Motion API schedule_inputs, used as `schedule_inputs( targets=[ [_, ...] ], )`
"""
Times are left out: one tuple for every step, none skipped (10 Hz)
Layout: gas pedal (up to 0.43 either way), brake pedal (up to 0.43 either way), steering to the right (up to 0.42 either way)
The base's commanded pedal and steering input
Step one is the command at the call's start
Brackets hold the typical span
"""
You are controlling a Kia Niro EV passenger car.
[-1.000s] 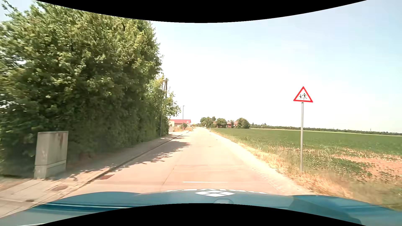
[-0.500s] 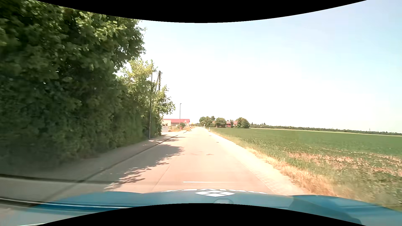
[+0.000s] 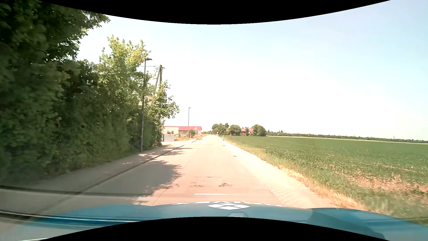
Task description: Follow the waypoints while adhering to traffic rules and regulations
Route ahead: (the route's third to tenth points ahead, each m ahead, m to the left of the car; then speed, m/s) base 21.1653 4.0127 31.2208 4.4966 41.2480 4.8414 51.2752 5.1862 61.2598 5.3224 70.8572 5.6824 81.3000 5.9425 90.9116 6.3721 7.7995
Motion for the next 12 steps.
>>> schedule_inputs(
  targets=[
    [0.177,0.000,-0.009],
    [0.177,0.000,-0.009],
    [0.177,0.000,-0.010],
    [0.177,0.000,-0.012],
    [0.177,0.000,-0.015],
    [0.177,0.000,-0.016],
    [0.177,0.000,-0.017],
    [0.177,0.000,-0.017],
    [0.177,0.000,-0.017],
    [0.177,0.000,-0.017],
    [0.177,0.000,-0.016],
    [0.177,0.000,-0.015]
  ],
)
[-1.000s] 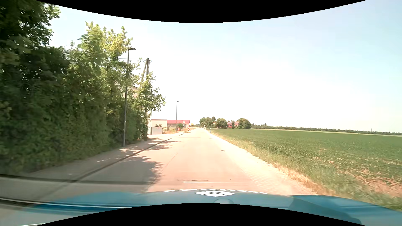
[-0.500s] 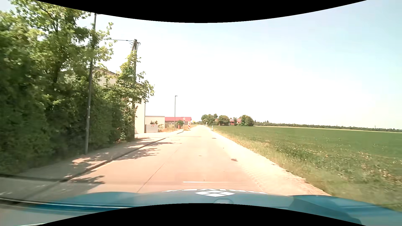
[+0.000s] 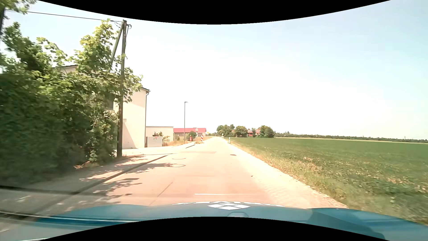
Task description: Follow the waypoints while adhering to traffic rules and regulations
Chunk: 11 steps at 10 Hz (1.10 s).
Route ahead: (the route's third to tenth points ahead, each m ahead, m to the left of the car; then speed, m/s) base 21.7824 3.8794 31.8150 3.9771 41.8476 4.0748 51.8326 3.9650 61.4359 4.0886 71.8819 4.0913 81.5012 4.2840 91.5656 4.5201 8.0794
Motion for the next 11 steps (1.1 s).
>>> schedule_inputs(
  targets=[
    [0.177,0.000,-0.015],
    [0.177,0.000,-0.014],
    [0.177,0.000,-0.011],
    [0.177,0.000,-0.008],
    [0.177,0.000,-0.003],
    [0.169,0.000,-0.001],
    [0.157,0.000,-0.002],
    [0.157,0.000,-0.002],
    [0.157,0.000,-0.002],
    [0.157,0.000,-0.001],
    [0.157,0.000,0.001]
  ],
)
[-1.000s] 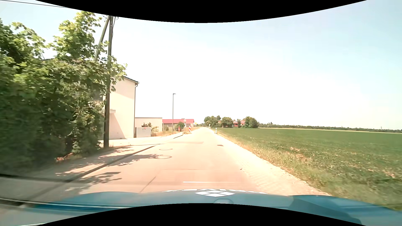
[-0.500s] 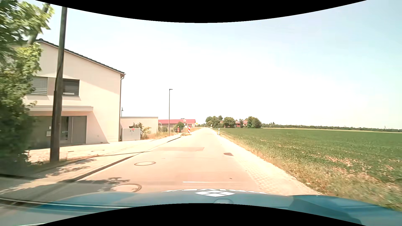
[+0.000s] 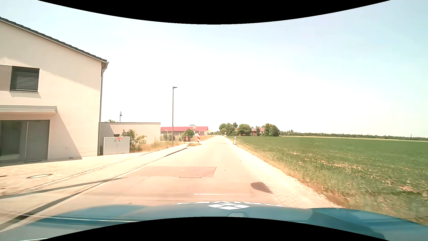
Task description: Follow the waypoints while adhering to traffic rules and regulations
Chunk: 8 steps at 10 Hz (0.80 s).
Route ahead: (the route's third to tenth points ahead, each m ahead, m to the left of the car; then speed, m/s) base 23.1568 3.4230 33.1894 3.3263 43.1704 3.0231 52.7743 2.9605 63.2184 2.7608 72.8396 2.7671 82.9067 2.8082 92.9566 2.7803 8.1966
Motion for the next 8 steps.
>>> schedule_inputs(
  targets=[
    [0.157,0.000,0.004],
    [0.169,0.000,0.003],
    [0.169,0.000,0.001],
    [0.169,0.000,0.001],
    [0.169,0.000,0.001],
    [0.169,0.000,-0.004],
    [0.169,0.000,-0.003],
    [0.169,0.000,-0.002]
  ],
)
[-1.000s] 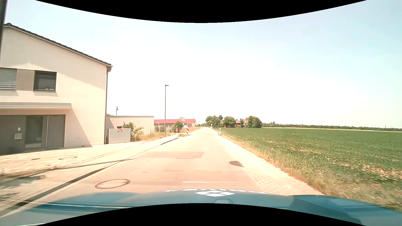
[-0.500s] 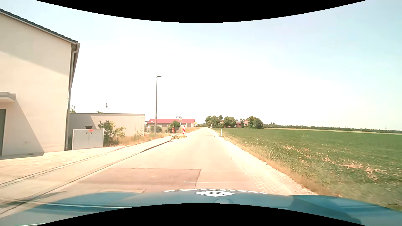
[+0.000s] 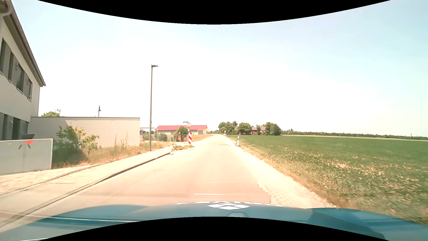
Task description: Follow the waypoints while adhering to traffic rules and regulations
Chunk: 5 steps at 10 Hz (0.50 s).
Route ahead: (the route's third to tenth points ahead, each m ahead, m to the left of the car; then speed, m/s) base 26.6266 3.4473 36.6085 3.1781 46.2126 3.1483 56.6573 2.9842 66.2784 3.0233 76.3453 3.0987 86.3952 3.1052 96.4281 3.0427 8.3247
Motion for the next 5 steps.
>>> schedule_inputs(
  targets=[
    [0.169,0.000,-0.005],
    [0.169,0.000,-0.005],
    [0.169,0.000,-0.004],
    [0.169,0.000,-0.004],
    [0.169,0.000,-0.004]
  ],
)
